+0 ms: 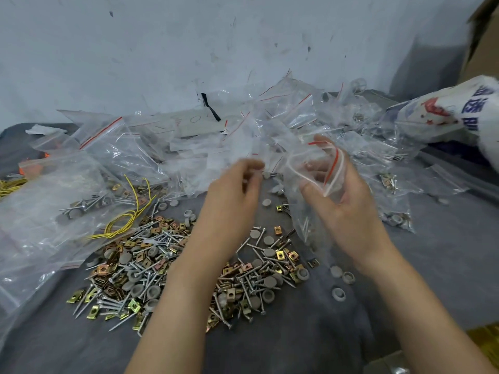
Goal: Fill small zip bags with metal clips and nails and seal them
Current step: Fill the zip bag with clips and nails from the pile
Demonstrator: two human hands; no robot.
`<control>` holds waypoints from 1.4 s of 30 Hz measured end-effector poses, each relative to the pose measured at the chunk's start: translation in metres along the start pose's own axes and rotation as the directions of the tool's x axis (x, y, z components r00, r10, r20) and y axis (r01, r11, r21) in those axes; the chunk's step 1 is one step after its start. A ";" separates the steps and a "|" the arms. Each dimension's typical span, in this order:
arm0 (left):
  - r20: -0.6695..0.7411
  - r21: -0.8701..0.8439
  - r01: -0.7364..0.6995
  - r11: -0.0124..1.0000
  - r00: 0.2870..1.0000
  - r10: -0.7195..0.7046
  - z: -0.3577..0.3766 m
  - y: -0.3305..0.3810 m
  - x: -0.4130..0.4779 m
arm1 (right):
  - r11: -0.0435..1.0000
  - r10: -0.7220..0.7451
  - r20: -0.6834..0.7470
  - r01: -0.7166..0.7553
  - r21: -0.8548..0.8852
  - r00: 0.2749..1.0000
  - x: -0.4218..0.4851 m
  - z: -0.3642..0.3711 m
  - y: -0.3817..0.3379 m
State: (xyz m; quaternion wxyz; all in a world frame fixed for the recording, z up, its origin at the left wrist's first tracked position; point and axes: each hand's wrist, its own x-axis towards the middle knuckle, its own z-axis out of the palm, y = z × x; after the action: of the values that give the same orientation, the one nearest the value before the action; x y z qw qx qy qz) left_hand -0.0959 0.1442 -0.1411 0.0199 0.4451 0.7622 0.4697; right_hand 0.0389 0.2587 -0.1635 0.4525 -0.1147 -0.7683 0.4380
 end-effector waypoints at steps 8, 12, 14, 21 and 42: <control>0.390 0.596 -0.174 0.784 0.916 -0.093 0.046 -0.028 -0.011 | 0.998 0.043 -0.142 -0.037 0.049 0.989 0.001 -0.021 0.008; 0.389 0.580 -0.170 0.796 0.917 -0.088 0.042 -0.027 -0.013 | 0.999 0.024 -0.127 -0.027 -0.024 0.992 0.003 -0.024 0.013; 0.362 0.490 -0.135 0.861 0.930 -0.060 0.038 -0.023 -0.013 | 0.999 0.019 -0.102 -0.023 -0.043 0.995 0.003 -0.022 0.013; -0.114 -0.135 -0.074 0.988 0.992 0.059 -0.004 0.024 -0.003 | 0.997 0.031 0.008 -0.030 -0.071 0.999 -0.002 -0.011 0.008; -0.030 0.298 0.219 0.929 0.975 -0.221 -0.049 -0.050 0.004 | 0.994 0.026 0.068 -0.018 -0.109 0.997 -0.008 0.004 0.000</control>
State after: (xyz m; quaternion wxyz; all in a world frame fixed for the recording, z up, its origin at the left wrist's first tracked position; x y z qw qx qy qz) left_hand -0.1533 0.1043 -0.1491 0.0062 0.3557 0.8694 0.3428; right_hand 0.0402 0.2518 -0.1690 0.4138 -0.1323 -0.8049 0.4042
